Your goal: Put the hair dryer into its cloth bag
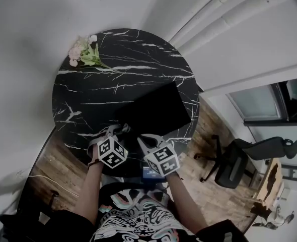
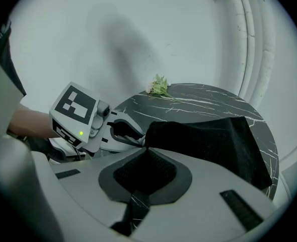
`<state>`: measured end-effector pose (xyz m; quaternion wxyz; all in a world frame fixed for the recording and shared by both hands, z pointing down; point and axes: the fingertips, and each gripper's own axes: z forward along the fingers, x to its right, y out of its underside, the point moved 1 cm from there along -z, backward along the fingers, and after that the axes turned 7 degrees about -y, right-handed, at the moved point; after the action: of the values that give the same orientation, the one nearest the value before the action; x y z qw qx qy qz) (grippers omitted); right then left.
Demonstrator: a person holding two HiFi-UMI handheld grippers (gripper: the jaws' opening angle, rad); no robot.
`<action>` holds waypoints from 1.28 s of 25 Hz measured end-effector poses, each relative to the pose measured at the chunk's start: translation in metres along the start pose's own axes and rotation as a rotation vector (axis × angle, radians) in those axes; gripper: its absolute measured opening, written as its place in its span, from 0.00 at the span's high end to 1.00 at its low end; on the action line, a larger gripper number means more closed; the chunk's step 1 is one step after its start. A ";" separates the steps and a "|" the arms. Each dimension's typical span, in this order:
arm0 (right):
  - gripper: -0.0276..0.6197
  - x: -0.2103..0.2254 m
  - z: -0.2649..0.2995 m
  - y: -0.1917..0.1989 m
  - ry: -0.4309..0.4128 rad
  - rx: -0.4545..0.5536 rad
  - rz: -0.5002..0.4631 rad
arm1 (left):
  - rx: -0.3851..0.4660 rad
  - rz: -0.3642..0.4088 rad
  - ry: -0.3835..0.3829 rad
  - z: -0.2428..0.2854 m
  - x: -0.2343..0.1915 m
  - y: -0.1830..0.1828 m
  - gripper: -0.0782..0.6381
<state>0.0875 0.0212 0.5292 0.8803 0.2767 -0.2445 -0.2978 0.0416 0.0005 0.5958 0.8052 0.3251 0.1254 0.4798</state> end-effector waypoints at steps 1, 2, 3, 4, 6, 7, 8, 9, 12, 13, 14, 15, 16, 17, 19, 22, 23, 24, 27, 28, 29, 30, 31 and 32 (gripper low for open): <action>0.92 0.000 -0.001 0.000 -0.001 0.000 0.002 | 0.002 -0.002 0.002 0.002 0.001 -0.002 0.75; 0.92 0.000 -0.001 0.001 -0.001 -0.002 0.004 | 0.003 -0.003 0.004 0.003 0.002 -0.003 0.75; 0.92 0.001 -0.001 0.001 -0.002 -0.003 0.005 | 0.003 -0.004 0.005 0.005 0.003 -0.004 0.75; 0.92 0.001 -0.002 0.001 -0.003 -0.004 0.004 | 0.002 -0.005 0.006 0.007 0.003 -0.005 0.75; 0.92 0.002 -0.002 0.001 -0.005 -0.002 0.003 | 0.000 -0.009 0.006 0.011 0.003 -0.007 0.75; 0.92 0.003 -0.003 0.001 -0.005 0.000 0.003 | -0.001 -0.010 0.006 0.013 0.003 -0.009 0.75; 0.92 0.003 -0.003 0.001 -0.004 0.004 0.004 | -0.001 -0.010 0.007 0.015 0.002 -0.010 0.75; 0.92 0.004 -0.003 0.000 -0.002 0.007 0.006 | -0.003 -0.009 0.009 0.018 0.002 -0.011 0.75; 0.92 0.006 -0.005 -0.001 0.002 0.014 0.015 | -0.017 0.001 0.016 0.028 0.004 -0.013 0.75; 0.92 0.006 -0.005 -0.001 0.003 0.017 0.016 | -0.026 0.006 0.020 0.031 0.005 -0.012 0.75; 0.92 0.007 -0.005 -0.002 0.005 0.020 0.016 | -0.037 0.013 0.023 0.034 0.006 -0.010 0.75; 0.92 0.007 -0.006 -0.003 0.008 0.021 0.015 | -0.047 0.022 0.021 0.037 0.007 -0.008 0.75; 0.92 0.008 -0.006 -0.003 0.011 0.022 0.014 | -0.053 0.032 0.014 0.039 0.008 -0.006 0.75; 0.92 0.009 -0.006 -0.003 0.014 0.024 0.014 | -0.054 0.046 0.002 0.039 0.007 -0.004 0.73; 0.92 0.010 -0.006 -0.003 0.019 0.029 0.015 | -0.054 0.080 -0.020 0.036 0.006 -0.001 0.67; 0.92 0.012 -0.005 0.001 0.024 0.014 0.023 | -0.057 0.102 -0.022 0.030 0.005 0.006 0.66; 0.92 0.012 -0.005 0.002 0.026 0.008 0.027 | -0.056 0.098 -0.024 0.028 0.004 0.008 0.66; 0.92 0.012 -0.005 0.002 0.028 0.006 0.029 | -0.054 0.089 -0.028 0.026 0.003 0.010 0.66; 0.92 0.012 -0.004 0.001 0.031 0.009 0.026 | -0.042 0.077 -0.051 0.022 0.000 0.011 0.67; 0.92 0.011 -0.004 0.000 0.031 0.007 0.025 | -0.039 0.091 -0.060 0.021 -0.001 0.010 0.68; 0.92 0.011 -0.004 0.000 0.033 0.002 0.026 | -0.039 0.113 -0.069 0.019 0.000 0.010 0.68; 0.92 0.010 -0.004 0.001 0.034 -0.005 0.026 | -0.041 0.138 -0.076 0.017 0.000 0.010 0.68; 0.92 0.010 -0.004 0.001 0.035 -0.011 0.025 | -0.044 0.159 -0.080 0.014 0.001 0.011 0.68; 0.92 0.010 -0.005 0.001 0.035 -0.012 0.023 | -0.048 0.175 -0.080 0.012 0.002 0.012 0.68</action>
<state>0.0975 0.0167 0.5288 0.8896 0.2736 -0.2302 -0.2842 0.0408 0.0008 0.6129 0.7721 0.3342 0.0524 0.5379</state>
